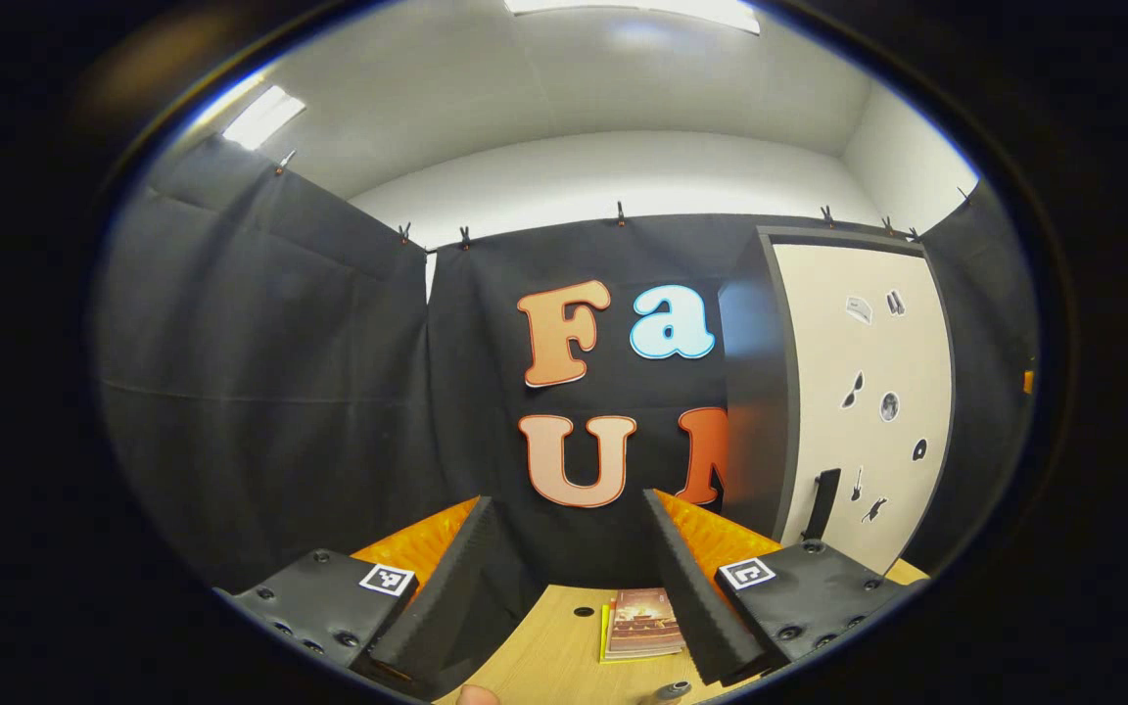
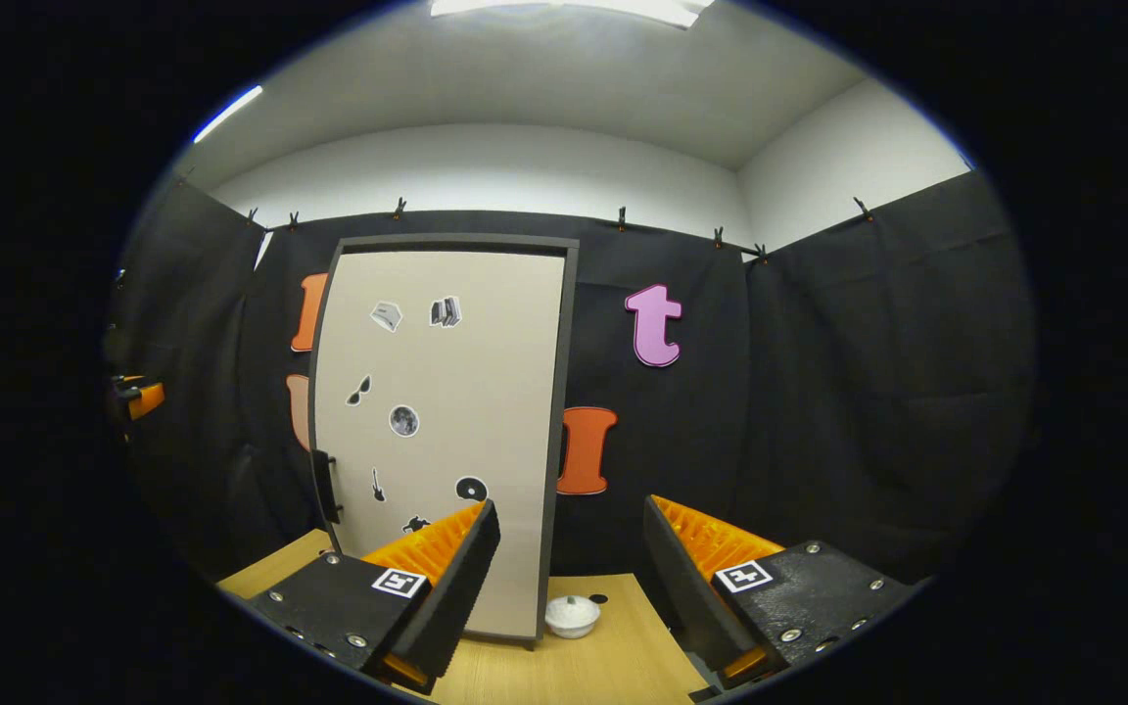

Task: Open the cabinet door with the right hand, grasp the bottle in the cabinet with the left hand and place it on the coaster, then close the cabinet door with the right hand.

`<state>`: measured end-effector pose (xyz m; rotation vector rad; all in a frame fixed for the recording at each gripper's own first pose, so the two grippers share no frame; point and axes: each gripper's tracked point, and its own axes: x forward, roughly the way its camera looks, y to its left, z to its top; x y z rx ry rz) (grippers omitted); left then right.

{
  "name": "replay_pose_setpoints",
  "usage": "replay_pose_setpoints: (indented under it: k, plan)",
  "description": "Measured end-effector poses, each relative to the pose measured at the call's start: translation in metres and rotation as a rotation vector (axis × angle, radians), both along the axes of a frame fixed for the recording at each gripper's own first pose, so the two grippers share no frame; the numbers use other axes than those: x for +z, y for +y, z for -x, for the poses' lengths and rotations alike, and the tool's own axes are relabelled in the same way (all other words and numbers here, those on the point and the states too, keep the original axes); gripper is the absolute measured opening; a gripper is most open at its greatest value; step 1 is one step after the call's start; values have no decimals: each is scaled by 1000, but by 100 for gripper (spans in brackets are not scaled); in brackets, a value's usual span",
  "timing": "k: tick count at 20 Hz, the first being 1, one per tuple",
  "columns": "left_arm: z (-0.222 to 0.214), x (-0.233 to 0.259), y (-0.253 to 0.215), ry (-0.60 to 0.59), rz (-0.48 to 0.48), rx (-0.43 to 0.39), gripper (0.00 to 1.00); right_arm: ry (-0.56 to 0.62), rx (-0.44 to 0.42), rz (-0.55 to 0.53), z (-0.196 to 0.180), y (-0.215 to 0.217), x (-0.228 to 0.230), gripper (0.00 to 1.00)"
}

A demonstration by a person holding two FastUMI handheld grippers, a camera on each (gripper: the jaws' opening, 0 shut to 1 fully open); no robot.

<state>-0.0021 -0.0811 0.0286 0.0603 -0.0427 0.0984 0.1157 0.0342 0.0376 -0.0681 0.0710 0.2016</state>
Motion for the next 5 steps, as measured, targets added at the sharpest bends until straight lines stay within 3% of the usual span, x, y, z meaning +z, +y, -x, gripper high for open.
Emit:
replay_pose_setpoints:
  k: [5]
  plan:
    - [22,5,-4,-12,-3,41,99,-9,33,-11,1,-5,-1,92]
